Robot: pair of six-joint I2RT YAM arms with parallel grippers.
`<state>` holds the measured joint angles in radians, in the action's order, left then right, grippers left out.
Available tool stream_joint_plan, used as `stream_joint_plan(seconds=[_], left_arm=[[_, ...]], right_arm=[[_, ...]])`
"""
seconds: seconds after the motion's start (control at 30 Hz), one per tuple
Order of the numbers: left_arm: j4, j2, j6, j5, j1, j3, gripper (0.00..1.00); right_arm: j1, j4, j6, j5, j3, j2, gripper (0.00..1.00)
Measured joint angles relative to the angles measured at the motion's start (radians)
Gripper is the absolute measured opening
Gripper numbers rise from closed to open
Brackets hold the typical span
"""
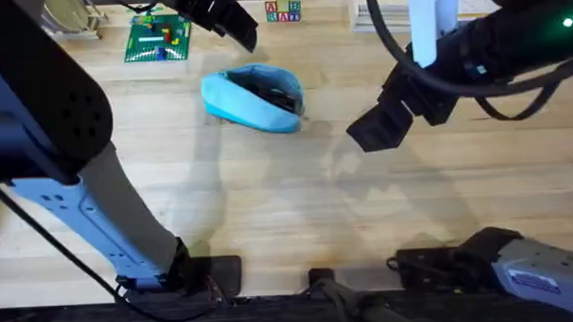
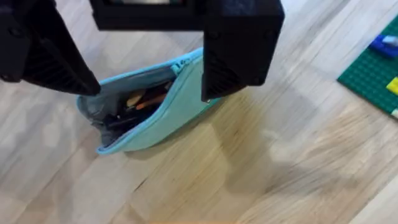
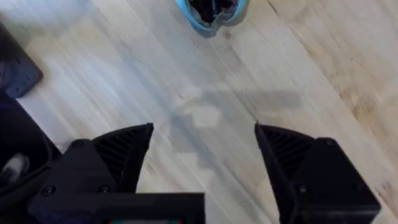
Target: Unzip the bag, pick up the pens from the table one at a time and place them inside, then zip the bag closed.
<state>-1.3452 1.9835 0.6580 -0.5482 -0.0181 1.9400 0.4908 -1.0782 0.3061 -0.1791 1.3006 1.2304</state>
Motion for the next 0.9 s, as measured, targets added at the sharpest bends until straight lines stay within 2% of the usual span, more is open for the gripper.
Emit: stream_joint_plan(seconds=[0.4, 0.9], left_arm=[[0.004, 0.0, -0.092, 0.08, 0.0, 0.0, 0.997], [0.007, 0.0, -0.144, 0.099, 0.0, 0.0, 0.997]], right_arm=[[0.0, 0.0, 0.0, 0.0, 0.0, 0.0, 0.998], [0.0, 0.0, 0.0, 0.0, 0.0, 0.0, 0.997]])
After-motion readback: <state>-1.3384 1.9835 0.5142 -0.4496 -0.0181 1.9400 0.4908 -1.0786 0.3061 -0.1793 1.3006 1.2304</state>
